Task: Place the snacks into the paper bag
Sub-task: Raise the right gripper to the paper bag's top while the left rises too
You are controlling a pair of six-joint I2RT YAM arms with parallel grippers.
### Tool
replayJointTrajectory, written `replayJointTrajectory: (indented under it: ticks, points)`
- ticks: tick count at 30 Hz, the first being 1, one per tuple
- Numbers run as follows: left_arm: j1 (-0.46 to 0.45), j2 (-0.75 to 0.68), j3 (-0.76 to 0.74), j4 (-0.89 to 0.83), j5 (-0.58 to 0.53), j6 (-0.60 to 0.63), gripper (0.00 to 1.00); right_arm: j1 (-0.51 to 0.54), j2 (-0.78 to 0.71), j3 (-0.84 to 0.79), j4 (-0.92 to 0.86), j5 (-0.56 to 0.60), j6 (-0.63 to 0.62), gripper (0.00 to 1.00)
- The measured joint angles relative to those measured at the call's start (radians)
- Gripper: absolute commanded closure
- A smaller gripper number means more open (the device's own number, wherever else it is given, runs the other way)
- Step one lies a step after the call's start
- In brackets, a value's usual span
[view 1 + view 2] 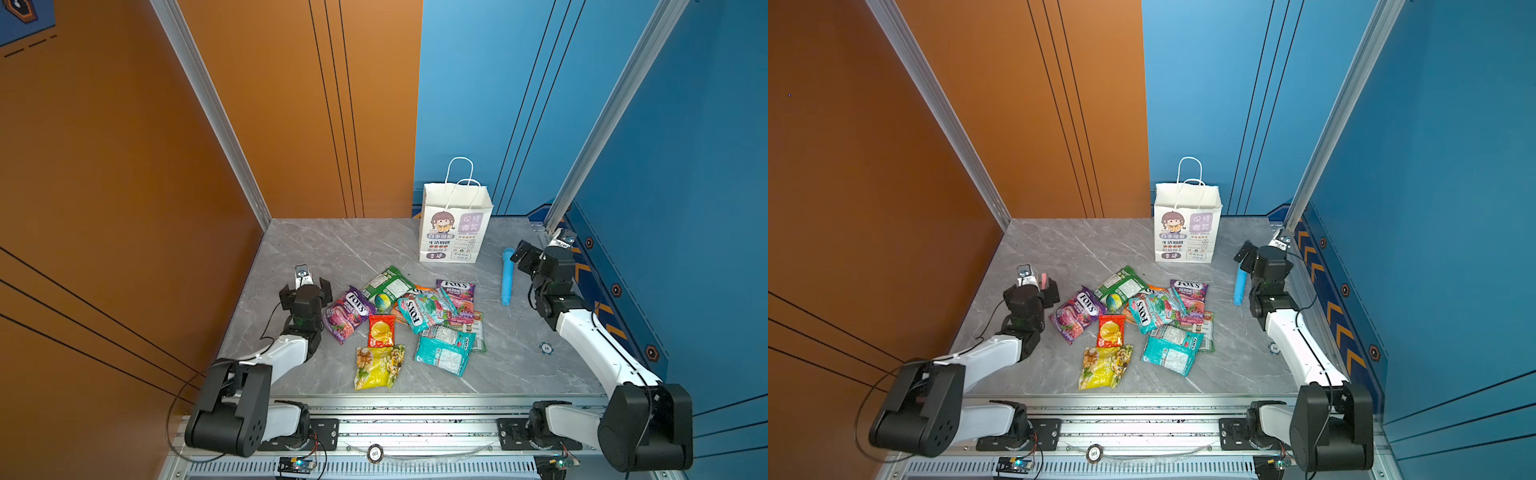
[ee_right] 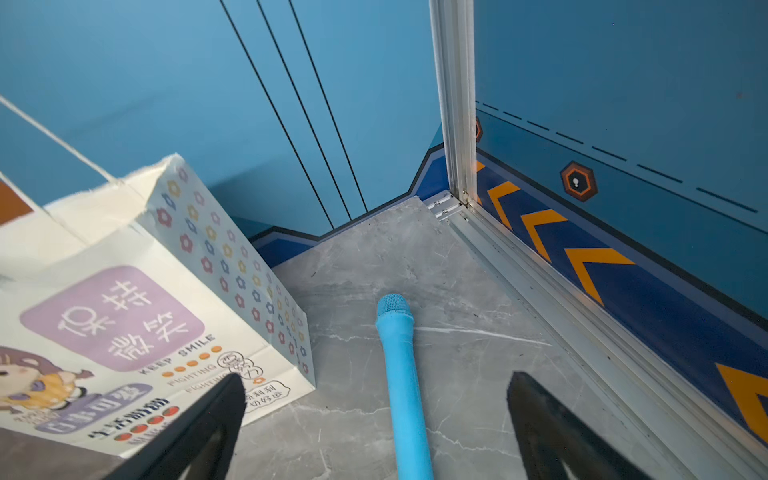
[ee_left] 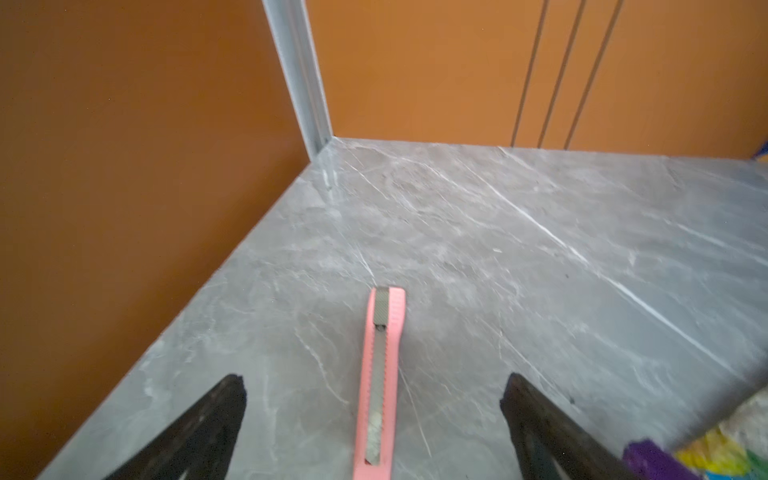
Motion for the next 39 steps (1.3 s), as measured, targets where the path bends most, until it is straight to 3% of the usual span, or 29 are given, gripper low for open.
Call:
replayJointTrajectory:
  ticks: [5,14,20,26,32,39]
  points:
    - [0.059,-0.152,0.192,-0.328,0.059,-0.13,0.02,-0.01,0.012,0.095,-0.162,-0.035,0.103,0.07]
    - [0.123,-0.218,0.259,-0.583,0.331,-0.225,0.02,-0.005,0.312,0.662,-0.535,-0.22,0.106,0.15]
    - [0.132,-0.218,0.333,-0.629,0.447,-0.262,0.02,-0.01,0.536,1.037,-0.752,-0.328,0.07,0.24]
    - [0.143,-0.231,0.356,-0.672,0.496,-0.285,0.02,-0.008,0.739,1.323,-0.89,-0.391,0.047,0.33]
    - [0.154,-0.252,0.356,-0.693,0.521,-0.298,0.02,0.005,0.871,1.466,-0.96,-0.402,0.046,0.37]
    - [0.161,-0.259,0.356,-0.698,0.549,-0.314,0.02,0.046,0.948,1.518,-0.993,-0.417,0.046,0.4]
